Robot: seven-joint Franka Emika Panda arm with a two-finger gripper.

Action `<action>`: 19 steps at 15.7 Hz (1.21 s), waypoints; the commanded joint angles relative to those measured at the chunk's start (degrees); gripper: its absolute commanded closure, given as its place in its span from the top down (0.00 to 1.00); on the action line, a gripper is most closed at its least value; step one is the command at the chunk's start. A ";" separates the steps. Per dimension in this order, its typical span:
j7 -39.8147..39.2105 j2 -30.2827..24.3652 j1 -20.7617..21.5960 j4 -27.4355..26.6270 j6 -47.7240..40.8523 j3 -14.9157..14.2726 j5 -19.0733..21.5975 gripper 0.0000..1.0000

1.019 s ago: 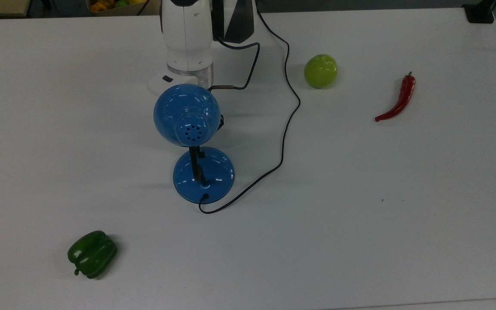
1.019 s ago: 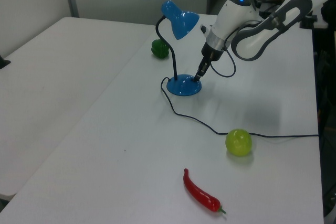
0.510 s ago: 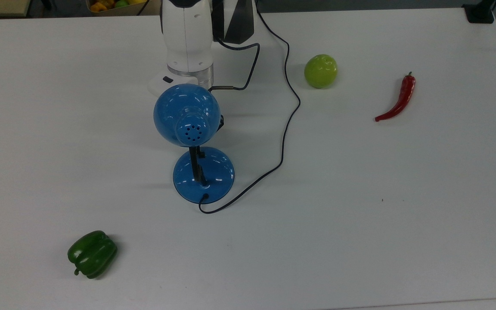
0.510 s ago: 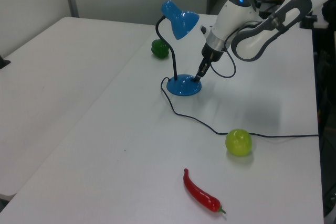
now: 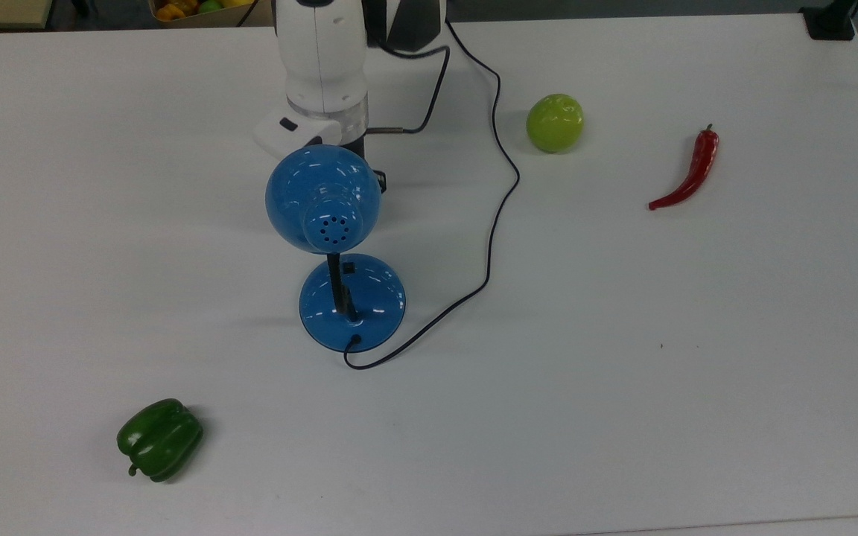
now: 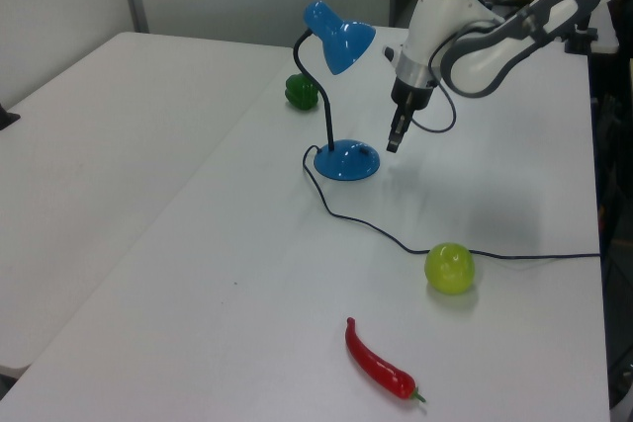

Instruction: Turn off lamp

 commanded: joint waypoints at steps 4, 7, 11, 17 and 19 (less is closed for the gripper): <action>0.91 -8.92 0.78 0.51 -17.90 0.07 -0.48 0.82; 4.24 -12.52 0.78 1.04 -23.79 0.07 -0.31 1.00; 8.82 -12.97 0.78 8.84 -36.87 0.16 -0.39 1.00; 9.35 -13.06 0.69 21.07 -52.53 0.60 1.44 1.00; 10.22 -13.06 0.78 24.67 -56.39 0.86 2.07 1.00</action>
